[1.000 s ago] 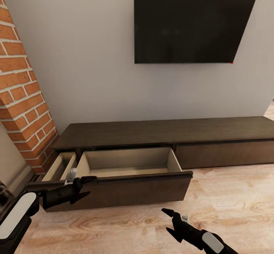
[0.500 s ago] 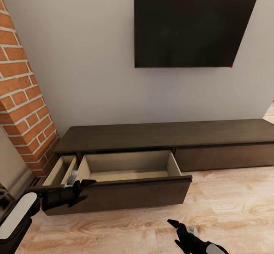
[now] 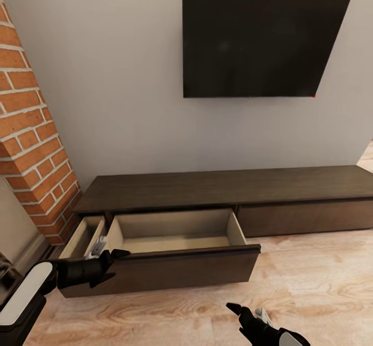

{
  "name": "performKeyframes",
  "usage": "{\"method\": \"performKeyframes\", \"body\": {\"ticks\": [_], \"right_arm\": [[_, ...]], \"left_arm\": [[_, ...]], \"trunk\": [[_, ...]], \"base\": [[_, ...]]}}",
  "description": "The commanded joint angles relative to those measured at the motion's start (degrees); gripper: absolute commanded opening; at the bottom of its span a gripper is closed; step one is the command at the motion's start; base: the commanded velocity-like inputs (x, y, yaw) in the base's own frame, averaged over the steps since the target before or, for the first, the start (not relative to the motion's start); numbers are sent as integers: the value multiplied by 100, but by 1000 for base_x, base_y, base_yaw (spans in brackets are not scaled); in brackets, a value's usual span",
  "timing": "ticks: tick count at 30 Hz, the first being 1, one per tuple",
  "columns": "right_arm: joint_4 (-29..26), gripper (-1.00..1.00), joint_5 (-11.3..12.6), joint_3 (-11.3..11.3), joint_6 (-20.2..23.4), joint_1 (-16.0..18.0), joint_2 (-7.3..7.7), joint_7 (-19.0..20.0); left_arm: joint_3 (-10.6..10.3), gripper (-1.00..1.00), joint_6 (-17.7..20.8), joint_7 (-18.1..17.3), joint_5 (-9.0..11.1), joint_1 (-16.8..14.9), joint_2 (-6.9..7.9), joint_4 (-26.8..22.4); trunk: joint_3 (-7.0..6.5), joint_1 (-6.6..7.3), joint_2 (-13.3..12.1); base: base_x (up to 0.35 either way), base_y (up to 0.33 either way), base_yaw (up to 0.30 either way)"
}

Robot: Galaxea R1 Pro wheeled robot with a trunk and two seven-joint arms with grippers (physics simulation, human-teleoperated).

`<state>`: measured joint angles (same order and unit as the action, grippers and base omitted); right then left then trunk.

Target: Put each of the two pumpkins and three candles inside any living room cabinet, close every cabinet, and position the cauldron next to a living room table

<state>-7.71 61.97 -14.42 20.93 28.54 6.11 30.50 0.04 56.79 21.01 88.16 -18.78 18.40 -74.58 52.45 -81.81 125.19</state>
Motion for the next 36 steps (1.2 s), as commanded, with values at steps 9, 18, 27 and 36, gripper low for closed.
{"method": "performKeyframes", "body": {"ticks": [9, 18, 27, 36], "right_arm": [[-11, 100, 44, -45, 18, 3, 0, 35], [-6, 100, 36, -52, -280, 3, 0, 17], [-3, 100, -232, -68, -896, 3, -16, -74], [59, 100, -638, -70, -1429, 3, -71, -274]], "left_arm": [[4, 100, 7, 61, 88, -3, 13, 4], [9, 100, 7, 61, 104, -5, 15, 17], [73, 100, 14, 61, 112, -4, 115, 43], [32, 100, 8, 61, 25, 26, 257, 602]], "trunk": [[-157, 199, -360], [-318, 397, -721], [-480, 595, -1082], [-642, 792, -1443]], "base": [[0, 0, 0], [0, 0, 47], [0, 0, 269], [-90, 44, 291]]}}
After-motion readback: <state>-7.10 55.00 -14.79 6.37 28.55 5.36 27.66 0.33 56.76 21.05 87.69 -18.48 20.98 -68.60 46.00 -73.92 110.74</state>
